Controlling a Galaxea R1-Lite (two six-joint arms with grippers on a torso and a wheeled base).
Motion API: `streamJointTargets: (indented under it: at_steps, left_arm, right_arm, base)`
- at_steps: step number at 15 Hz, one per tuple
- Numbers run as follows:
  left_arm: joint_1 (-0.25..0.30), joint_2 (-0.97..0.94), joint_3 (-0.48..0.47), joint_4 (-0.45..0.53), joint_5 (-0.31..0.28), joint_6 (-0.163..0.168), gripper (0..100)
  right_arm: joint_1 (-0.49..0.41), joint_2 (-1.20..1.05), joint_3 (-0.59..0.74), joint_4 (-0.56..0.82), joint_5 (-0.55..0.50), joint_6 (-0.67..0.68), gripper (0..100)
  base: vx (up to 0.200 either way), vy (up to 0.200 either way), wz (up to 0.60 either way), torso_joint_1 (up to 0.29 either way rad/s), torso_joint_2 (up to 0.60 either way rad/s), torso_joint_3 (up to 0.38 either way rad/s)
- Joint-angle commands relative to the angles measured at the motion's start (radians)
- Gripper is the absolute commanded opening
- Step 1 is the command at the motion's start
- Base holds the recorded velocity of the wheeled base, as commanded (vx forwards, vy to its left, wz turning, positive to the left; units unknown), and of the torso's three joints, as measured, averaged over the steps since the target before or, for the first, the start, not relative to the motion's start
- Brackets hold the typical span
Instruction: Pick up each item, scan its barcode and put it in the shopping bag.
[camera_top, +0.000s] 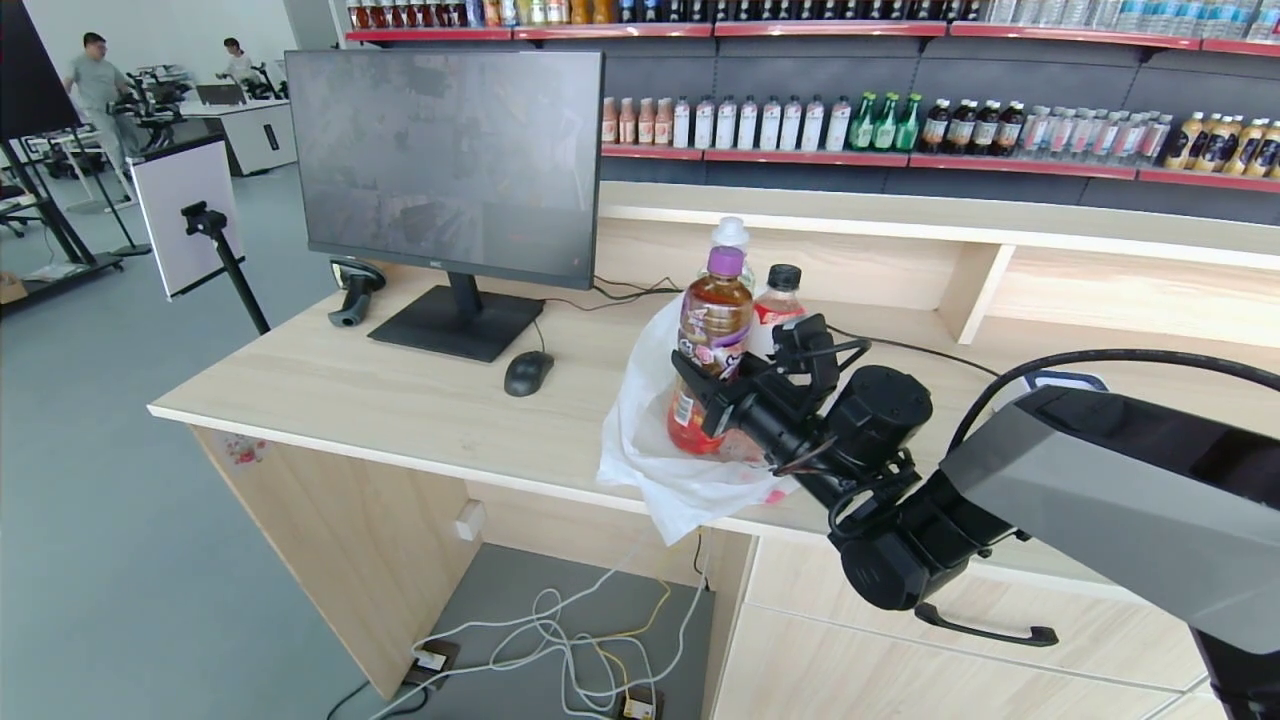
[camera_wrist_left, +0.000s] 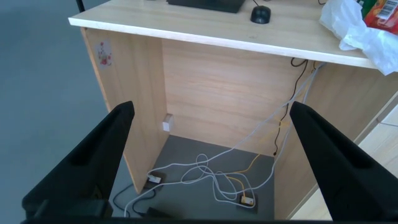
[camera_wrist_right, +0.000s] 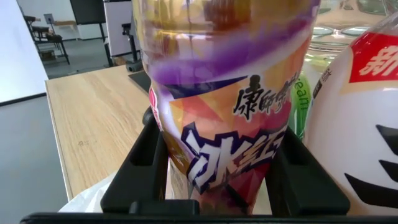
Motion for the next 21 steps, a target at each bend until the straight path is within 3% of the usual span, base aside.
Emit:
streamJointTargets:
  at_steps: [1,21]
  left_arm:
    - [0.000,0.000,0.000,0.000,0.000,0.000,100]
    - [0.000,0.000,0.000,0.000,0.000,0.000,100]
  right_arm:
    - [0.001,0.000,0.005,-0.001,0.001,0.000,0]
    - [0.001,-0.023,0.097,-0.001,0.001,-0.038,0]
  base:
    - [0.000,0.000,0.00,0.000,0.00,0.000]
    - [0.000,0.000,0.00,0.000,0.00,0.000]
